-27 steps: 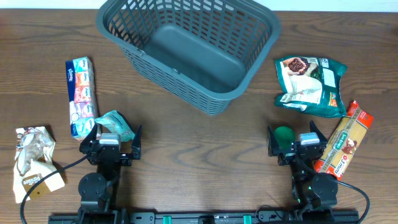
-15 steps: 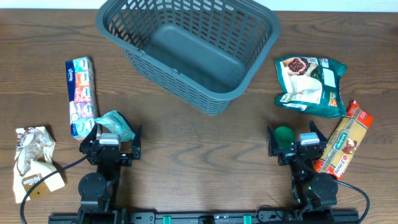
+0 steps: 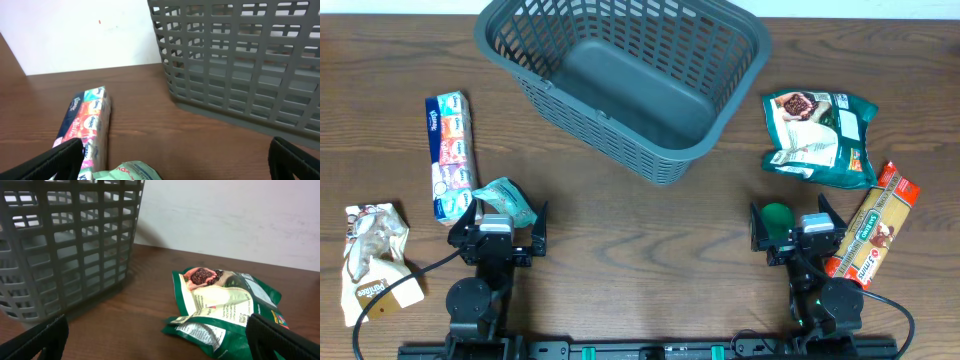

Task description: Pack container

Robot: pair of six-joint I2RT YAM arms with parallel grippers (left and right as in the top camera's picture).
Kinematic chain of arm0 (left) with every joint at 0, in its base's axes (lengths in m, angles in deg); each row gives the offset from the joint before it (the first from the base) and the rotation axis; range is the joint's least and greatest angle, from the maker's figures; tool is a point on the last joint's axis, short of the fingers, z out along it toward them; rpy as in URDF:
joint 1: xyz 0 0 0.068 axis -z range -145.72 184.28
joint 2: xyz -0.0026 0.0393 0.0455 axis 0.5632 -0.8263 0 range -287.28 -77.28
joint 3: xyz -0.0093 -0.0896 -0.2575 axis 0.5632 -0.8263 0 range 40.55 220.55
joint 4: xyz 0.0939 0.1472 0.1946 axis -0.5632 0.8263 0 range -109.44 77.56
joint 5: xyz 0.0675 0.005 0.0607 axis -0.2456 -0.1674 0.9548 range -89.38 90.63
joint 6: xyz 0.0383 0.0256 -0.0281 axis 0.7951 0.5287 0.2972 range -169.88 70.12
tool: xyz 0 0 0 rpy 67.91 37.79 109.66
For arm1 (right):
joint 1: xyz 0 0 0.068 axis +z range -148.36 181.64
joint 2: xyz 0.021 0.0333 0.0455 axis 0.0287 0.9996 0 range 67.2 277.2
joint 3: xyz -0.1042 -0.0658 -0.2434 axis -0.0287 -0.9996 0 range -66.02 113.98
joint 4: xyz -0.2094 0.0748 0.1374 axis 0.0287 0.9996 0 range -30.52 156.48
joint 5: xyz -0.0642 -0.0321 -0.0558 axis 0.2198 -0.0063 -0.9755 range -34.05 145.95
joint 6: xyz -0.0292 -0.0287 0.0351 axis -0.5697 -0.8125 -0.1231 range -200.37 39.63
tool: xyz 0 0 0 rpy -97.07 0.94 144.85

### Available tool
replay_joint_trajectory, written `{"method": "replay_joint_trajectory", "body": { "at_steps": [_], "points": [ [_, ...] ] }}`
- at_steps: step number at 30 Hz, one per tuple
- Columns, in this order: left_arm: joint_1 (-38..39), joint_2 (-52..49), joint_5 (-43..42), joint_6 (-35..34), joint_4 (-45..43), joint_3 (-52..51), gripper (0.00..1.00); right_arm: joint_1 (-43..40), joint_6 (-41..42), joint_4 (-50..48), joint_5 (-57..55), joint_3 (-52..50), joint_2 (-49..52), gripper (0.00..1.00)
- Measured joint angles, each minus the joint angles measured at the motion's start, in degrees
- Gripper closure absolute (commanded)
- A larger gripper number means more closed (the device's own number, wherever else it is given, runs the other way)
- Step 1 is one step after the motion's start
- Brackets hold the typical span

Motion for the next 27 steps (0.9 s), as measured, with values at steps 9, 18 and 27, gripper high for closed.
{"method": "replay_joint_trajectory", "body": {
  "at_steps": [9, 18, 27],
  "points": [
    [0.0, 0.0, 0.0, 0.0, 0.0, 0.0, 0.01, 0.0, 0.0, 0.0, 0.0, 0.0, 0.0, 0.01],
    [0.0, 0.0, 0.0, 0.0, 0.0, 0.0, 0.01, 0.0, 0.0, 0.0, 0.0, 0.0, 0.0, 0.01],
    [0.0, 0.0, 0.0, 0.0, 0.0, 0.0, 0.01, 0.0, 0.0, 0.0, 0.0, 0.0, 0.0, 0.01]
  ]
}}
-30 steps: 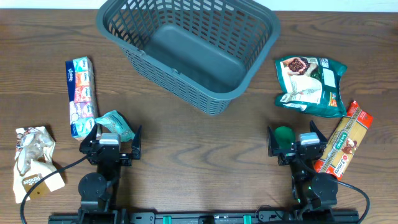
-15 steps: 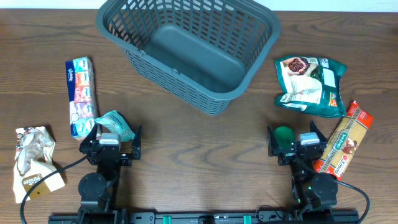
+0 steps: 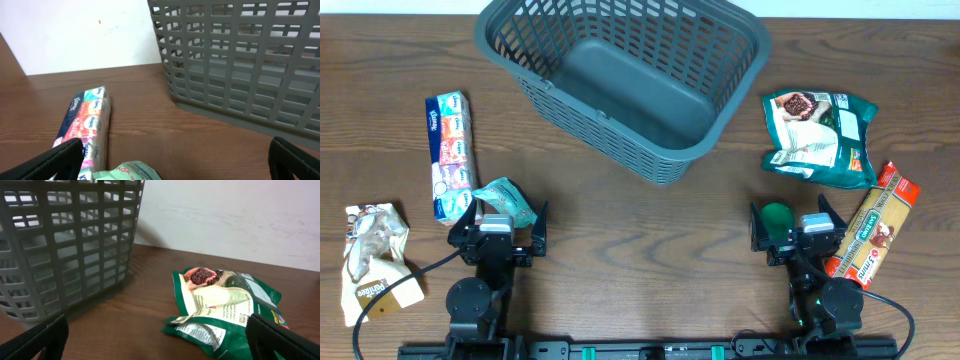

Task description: Pack container

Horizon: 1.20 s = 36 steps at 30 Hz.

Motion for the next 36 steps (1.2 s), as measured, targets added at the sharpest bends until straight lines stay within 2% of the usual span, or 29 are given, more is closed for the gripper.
{"method": "replay_joint_trajectory", "body": {
  "at_steps": [5, 13, 18, 23, 25, 28, 36],
  "points": [
    [0.0, 0.0, 0.0, -0.3, 0.0, 0.0, 0.01, 0.0, 1.4, 0.0, 0.2, 0.0, 0.0, 0.01],
    [0.0, -1.8, 0.0, -8.5, 2.4, 3.3, 0.01, 0.0, 13.8, -1.3, 0.4, 0.1, 0.0, 0.01],
    [0.0, -13.3, 0.1, -10.7, 6.0, 18.8, 0.01, 0.0, 18.5, -1.1, 0.4, 3.8, 3.1, 0.01],
    [0.0, -30.7, -0.2, -11.7, 15.1, 39.8, 0.01, 0.0, 20.0, -0.1, 1.9, 15.6, 13.0, 0.01],
    [0.0, -37.9, -1.0, -11.8, 20.9, 48.7, 0.01, 0.0, 20.2, 3.7, 3.2, 22.3, 18.4, 0.01],
    [0.0, -48.8, -2.2, -11.8, 32.1, 63.6, 0.01, 0.0, 20.6, 14.6, 5.8, 35.0, 28.6, 0.01],
    [0.0, -73.0, -6.1, -7.6, 70.4, 102.9, 0.01, 0.0, 21.2, 54.8, 12.9, 71.4, 56.7, 0.01]
  ]
}}
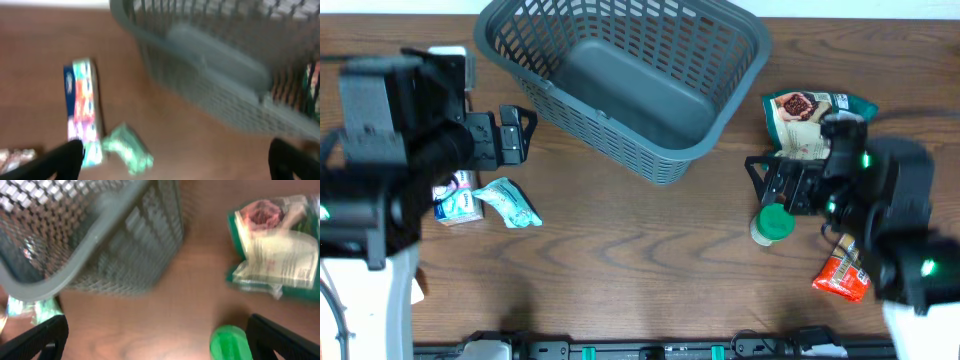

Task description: Pack container

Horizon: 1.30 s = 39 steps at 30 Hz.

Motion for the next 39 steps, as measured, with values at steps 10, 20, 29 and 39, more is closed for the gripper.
{"method": "replay_joint_trajectory", "body": {
  "at_steps": [10, 20, 29, 39],
  "points": [
    [0.0, -4.9, -1.0, 4.5, 12.3, 11.8, 0.09, 0.0, -1.0, 6.7, 8.3, 13.6, 12.5, 0.99],
    [0.0, -6.0, -1.0, 4.5, 1.3, 12.1, 0.95, 3.3, -1.0, 7.7, 7.8, 13.6, 13.1, 0.99],
    [0.0, -15.0, -1.1, 5.7, -1.8, 13.3, 0.95, 16.6, -2.4, 6.4, -1.4, 13.6, 13.1, 0.99],
    [4.7, -23.3, -1.1, 14.1, -7.8, 13.2, 0.95, 26.7, -15.5, 3.8, -4.0, 13.6, 18.9, 0.99]
  ]
}}
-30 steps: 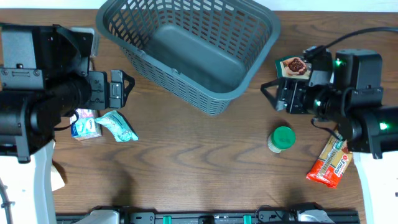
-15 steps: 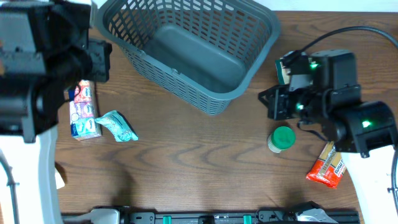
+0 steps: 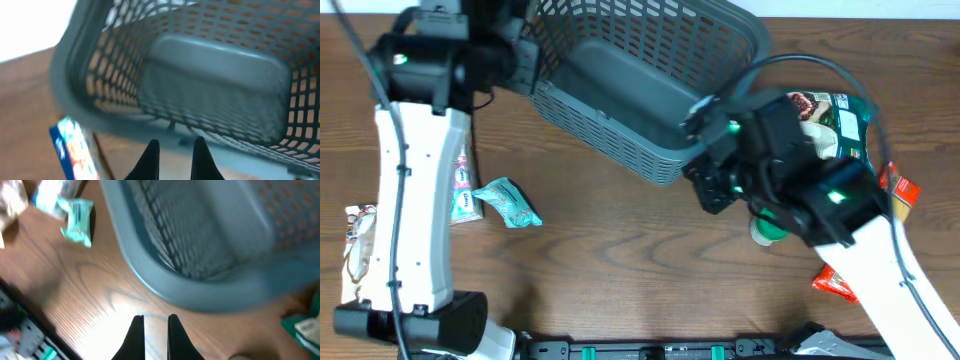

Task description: Pack container

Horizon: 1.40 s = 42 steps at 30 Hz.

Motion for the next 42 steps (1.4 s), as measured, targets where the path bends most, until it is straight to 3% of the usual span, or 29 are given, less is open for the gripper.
{"method": "replay_joint_trajectory", "body": {
  "at_steps": [9, 20, 32, 38, 40, 42],
  "points": [
    [1.7, -2.7, -0.2, 4.9, -2.8, 0.0, 0.94, 3.5, -6.3, -5.2, -0.1, 0.0, 8.9, 0.99],
    [1.7, -10.5, -0.4, 7.4, -2.5, 0.1, 0.95, 3.7, -7.6, -8.6, -4.8, 0.0, 10.5, 0.99],
    [1.7, -10.7, -1.4, 7.0, 10.3, 0.7, 0.95, 3.7, -5.8, -12.8, -17.1, 0.0, 10.5, 0.99],
    [1.7, -10.7, -1.2, 6.9, 10.0, 0.7, 0.94, 3.7, -4.9, -14.7, -19.1, 0.0, 10.5, 0.97],
    [1.7, -10.5, -1.1, 6.9, 7.8, 0.7, 0.78, 3.7, -4.8, -14.7, -18.6, 0.0, 10.5, 0.94],
    [1.7, -9.9, -0.9, 6.1, 4.8, 0.6, 0.52, 3.8, -4.4, -14.8, -16.6, 0.0, 10.5, 0.84]
  ]
}}
